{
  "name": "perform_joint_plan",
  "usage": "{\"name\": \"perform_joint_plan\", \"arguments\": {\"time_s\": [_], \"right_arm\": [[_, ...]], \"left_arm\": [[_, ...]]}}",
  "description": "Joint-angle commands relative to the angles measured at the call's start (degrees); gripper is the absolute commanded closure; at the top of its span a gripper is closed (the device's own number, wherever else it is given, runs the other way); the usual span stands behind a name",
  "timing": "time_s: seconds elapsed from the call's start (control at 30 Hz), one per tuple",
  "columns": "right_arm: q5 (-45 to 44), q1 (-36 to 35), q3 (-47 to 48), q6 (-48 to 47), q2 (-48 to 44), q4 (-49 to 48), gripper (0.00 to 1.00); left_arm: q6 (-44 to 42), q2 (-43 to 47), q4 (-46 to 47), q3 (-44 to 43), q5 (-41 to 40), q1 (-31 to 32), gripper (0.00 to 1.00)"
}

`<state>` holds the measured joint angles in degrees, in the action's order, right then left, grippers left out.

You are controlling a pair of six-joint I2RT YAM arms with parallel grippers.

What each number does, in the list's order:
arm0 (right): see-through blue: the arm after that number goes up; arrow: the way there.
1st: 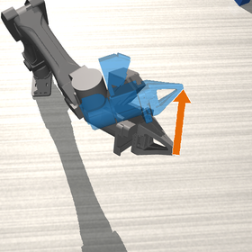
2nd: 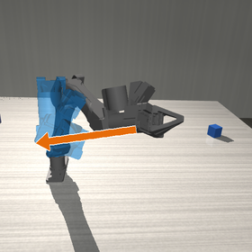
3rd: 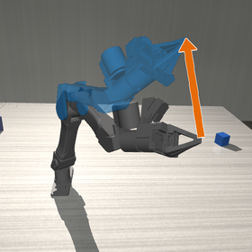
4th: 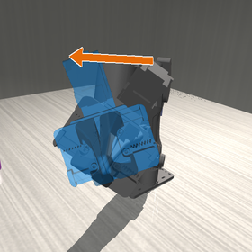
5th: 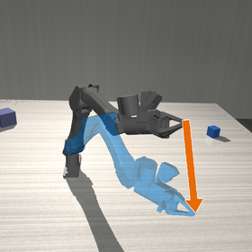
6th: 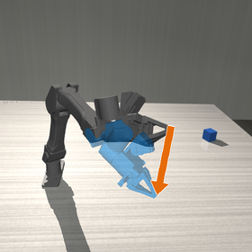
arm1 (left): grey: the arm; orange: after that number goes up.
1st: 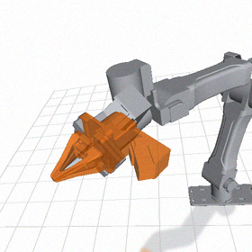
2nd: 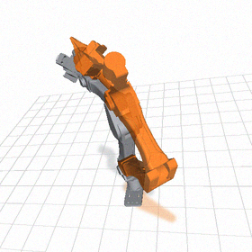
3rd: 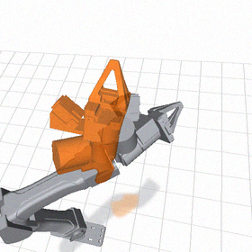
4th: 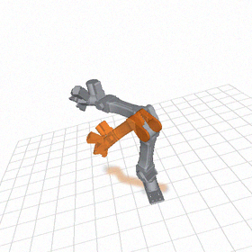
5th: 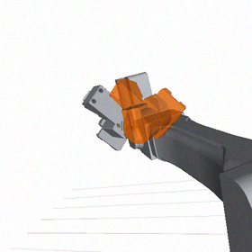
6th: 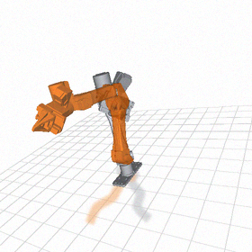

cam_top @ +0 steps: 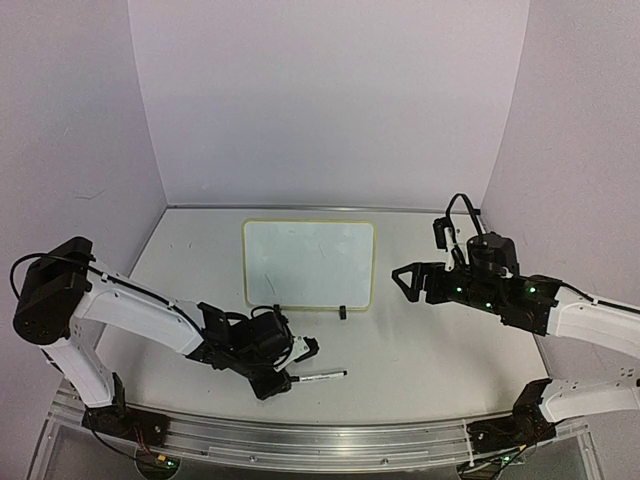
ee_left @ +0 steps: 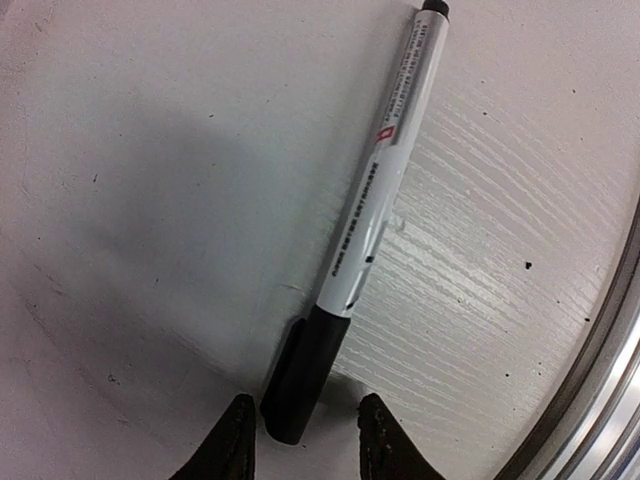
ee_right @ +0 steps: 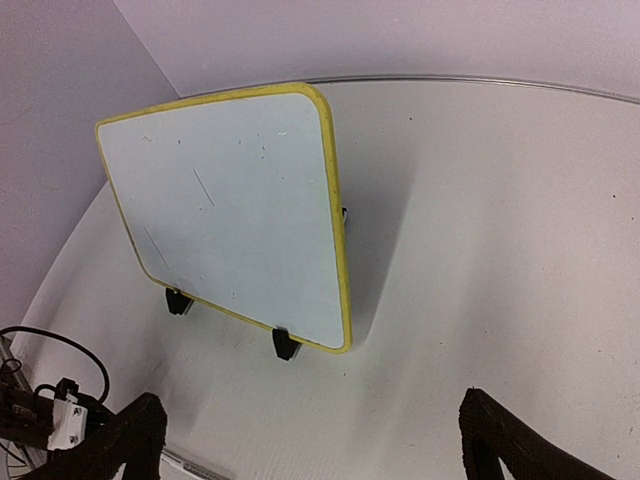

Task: Write a sentence on the whiteboard
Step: Pick up the whiteboard marker from the center of the board, then pass from the left arm to the right

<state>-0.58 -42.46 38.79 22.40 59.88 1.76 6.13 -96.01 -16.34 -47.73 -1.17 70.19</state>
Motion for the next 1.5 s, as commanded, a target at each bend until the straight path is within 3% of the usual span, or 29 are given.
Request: {"name": "perform_joint_plan", "arguments": {"time_s": [0.0, 0.27, 0.4, 0.73, 1.0, 1.47], "right_arm": [[-0.80, 0.09, 0.03, 0.71, -1.75, -0.19, 0.02], [-0.28, 2.89, 0.84, 1.07, -7.28, 4.61, 0.02], [7.86, 7.82, 2.15, 1.44, -5.71, 7.21, 0.02], [29.48, 16.13, 7.15, 2.12, 0.83, 12.41, 0.02], [43.96, 15.91, 8.24, 3.63, 5.26, 15.24, 0.05], [54.52, 4.81, 6.75, 8.99, 13.80, 6.55, 0.11]], "left_arm": [[-0.91, -0.63, -1.13, -2.19, -4.53, 2.15, 0.75], [-0.67, -0.08, 0.44, -1.22, -6.19, 4.78, 0.94], [0.01, 2.14, 2.15, 0.08, -6.58, 4.95, 1.00], [5.70, 11.95, 6.39, 4.41, -8.83, 4.86, 1.00], [6.62, 18.83, 8.39, 4.63, -7.06, 4.32, 1.00], [8.45, 22.60, 13.73, 5.67, 8.15, -1.85, 1.00]]}}
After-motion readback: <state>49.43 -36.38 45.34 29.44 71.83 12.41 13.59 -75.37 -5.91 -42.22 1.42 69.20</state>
